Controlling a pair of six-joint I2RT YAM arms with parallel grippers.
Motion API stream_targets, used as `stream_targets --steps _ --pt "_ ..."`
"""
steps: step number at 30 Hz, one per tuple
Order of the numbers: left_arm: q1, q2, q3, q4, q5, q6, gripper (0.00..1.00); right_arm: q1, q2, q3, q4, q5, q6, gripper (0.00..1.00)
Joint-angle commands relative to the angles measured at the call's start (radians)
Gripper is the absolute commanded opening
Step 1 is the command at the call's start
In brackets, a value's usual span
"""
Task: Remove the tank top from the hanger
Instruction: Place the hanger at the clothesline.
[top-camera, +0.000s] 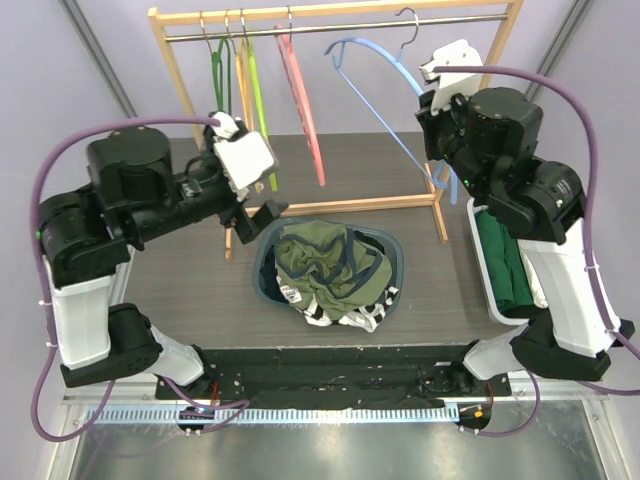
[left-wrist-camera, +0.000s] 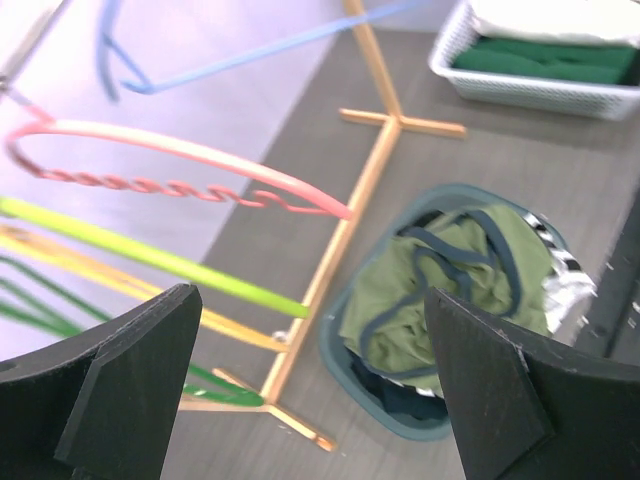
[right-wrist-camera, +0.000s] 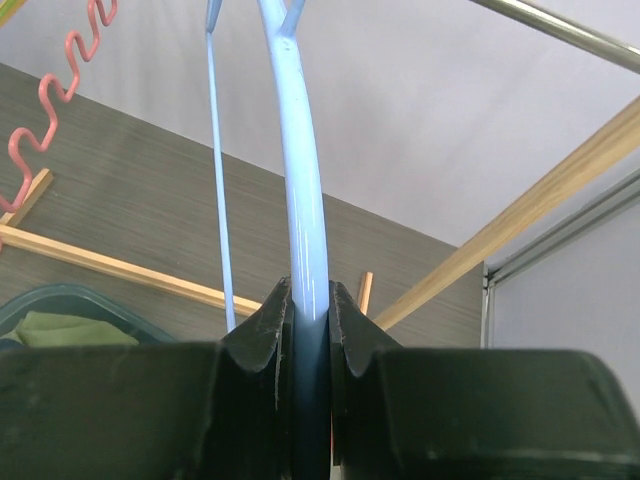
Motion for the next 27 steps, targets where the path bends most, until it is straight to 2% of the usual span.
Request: stream_targets --steps 1,12,27 --pt "0.011 -0.01 0.086 0.054 -0.108 0.035 1.0 0.052 0.046 0.111 0.102 0.157 -0.083 0.01" --pt "0.022 -0.021 0.104 0.063 -0.169 0.058 1.0 0.075 0.164 0.18 0.186 0.234 -0.186 0.01" --pt "0.057 -0.035 0.109 0.047 -0.154 0.035 1.0 0.074 0.236 0.2 0.206 0.212 -0.167 0.01"
